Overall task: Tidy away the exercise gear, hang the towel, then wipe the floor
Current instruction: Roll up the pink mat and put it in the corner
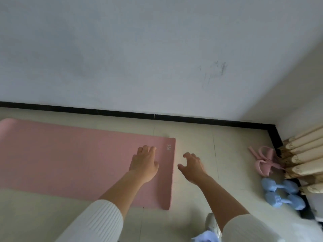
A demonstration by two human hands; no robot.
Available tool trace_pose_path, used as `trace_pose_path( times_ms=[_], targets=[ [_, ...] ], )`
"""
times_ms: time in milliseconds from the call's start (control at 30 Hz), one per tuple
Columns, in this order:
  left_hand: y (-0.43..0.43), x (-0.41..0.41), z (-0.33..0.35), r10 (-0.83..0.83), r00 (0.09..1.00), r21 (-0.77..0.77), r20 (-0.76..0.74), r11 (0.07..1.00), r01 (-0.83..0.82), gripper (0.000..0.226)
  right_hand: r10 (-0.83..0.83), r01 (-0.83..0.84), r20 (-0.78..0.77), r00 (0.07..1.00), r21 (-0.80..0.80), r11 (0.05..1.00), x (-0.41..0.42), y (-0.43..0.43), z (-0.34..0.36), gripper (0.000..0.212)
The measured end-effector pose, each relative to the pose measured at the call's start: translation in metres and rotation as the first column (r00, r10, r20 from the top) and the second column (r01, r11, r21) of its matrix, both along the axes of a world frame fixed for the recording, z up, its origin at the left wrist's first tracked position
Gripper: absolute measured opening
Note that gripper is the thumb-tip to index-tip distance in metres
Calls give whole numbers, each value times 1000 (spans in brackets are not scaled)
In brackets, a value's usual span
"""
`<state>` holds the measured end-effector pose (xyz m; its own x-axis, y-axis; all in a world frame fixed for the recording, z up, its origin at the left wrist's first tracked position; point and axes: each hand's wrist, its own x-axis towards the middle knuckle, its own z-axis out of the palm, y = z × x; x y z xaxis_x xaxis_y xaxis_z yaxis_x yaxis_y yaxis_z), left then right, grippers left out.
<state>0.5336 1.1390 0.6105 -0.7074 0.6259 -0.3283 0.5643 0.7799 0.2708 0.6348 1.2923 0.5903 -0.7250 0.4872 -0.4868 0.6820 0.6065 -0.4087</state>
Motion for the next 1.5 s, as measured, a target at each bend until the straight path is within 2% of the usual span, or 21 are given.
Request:
trace_pose_path(
  times_ms=[233, 500, 633, 733, 867, 967, 1200, 1400, 1500],
  targets=[
    [-94, -57, -47, -61, 997, -62, 39, 996, 63, 52, 5, -5, 14, 1000, 21, 1000, -42, -114, -26, 48],
    [-109, -53, -138, -55, 986, -77, 158, 995, 68, 49, -102, 106, 139, 985, -24, 994, -21, -138, -112, 41],
    [-117, -62, -222, -89, 984, -86, 155, 991, 103, 49, -133, 136, 199, 971, -4, 991, -23, -138, -198, 40],
    [-126, -72, -292, -41, 980, -72, 195, 996, 56, 47, -147, 155, 231, 962, -16, 988, -28, -147, -265, 42],
    [-136, -82, -382, -59, 962, -67, 265, 995, 80, 48, -97, 101, 234, 968, -5, 995, -38, -164, -352, 41],
    [-145, -89, -444, -89, 955, -50, 282, 993, 108, 49, -125, 126, 226, 966, 13, 992, -46, -175, -412, 41],
    [-164, -123, -587, -283, 933, -76, 223, 949, 306, 53, -176, 138, 162, 971, 221, 965, -73, -177, -547, 44],
    [-125, -174, -688, -257, 960, -93, 114, 959, 268, 55, -214, 180, 23, 977, 457, 871, -103, -136, -634, 45],
    [-96, -196, -707, -274, 961, -5, 47, 962, 274, 56, -258, 225, -6, 966, 511, 830, -117, -121, -656, 48]
  ],
)
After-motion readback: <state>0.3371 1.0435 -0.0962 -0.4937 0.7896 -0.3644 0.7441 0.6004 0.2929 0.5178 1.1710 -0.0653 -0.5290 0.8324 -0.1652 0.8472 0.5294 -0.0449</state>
